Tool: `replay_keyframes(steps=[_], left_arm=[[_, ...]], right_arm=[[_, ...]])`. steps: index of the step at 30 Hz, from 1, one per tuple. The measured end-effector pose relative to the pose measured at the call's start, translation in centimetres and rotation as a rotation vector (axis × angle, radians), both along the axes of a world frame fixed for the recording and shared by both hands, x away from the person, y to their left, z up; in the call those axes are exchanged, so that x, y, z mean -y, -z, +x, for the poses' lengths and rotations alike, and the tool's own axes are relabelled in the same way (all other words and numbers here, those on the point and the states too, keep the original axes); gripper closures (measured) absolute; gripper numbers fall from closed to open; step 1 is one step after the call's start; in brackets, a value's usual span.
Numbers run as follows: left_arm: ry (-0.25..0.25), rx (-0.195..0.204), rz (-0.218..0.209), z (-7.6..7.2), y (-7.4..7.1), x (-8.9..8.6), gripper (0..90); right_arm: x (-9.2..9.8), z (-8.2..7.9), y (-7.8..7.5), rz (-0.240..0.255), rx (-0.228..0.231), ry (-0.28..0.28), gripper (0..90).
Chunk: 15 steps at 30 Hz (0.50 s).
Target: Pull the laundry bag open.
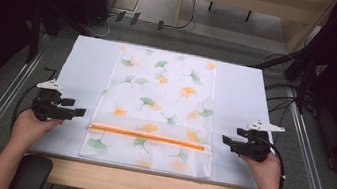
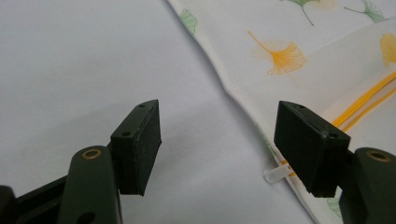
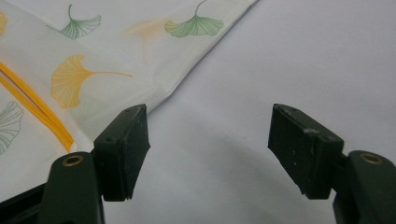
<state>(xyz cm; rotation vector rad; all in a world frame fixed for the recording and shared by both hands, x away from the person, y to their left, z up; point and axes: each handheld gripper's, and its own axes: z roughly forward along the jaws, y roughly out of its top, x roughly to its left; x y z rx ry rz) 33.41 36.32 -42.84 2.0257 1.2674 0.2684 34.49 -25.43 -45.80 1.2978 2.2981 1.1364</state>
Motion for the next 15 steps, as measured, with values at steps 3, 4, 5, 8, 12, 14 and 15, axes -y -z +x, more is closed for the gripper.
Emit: replay_keyframes(steps=[3,4,5,8,12,14,15], left_arm=[[-0.002,-0.001,0.005,0.00,0.01,0.03,32.7],[-0.001,-0.003,0.007,0.01,0.03,0.03,32.7],[-0.002,-0.007,0.011,0.02,0.06,0.04,32.7],[-0.011,-0.013,0.015,0.09,0.14,-0.08,32.7],[-0.020,-0.016,0.017,0.09,0.13,-0.21,32.6],[-0.027,-0.013,0.020,0.09,0.13,-0.21,32.6],[-0.036,-0.005,0.019,0.06,0.10,-0.21,32.7]], right_arm=[[0.06,-0.02,0.00,-0.001,0.001,0.002,30.3],[0.08,-0.02,0.00,-0.001,0.003,0.002,30.3],[0.11,-0.01,0.01,-0.001,0.003,0.003,30.3],[0.12,0.01,0.03,-0.001,-0.001,0.001,31.4],[0.01,0.01,0.05,-0.005,-0.002,-0.004,31.4],[0.01,0.02,0.08,-0.007,-0.002,-0.005,31.4],[0.03,0.03,0.08,-0.008,-0.002,-0.004,31.4]])
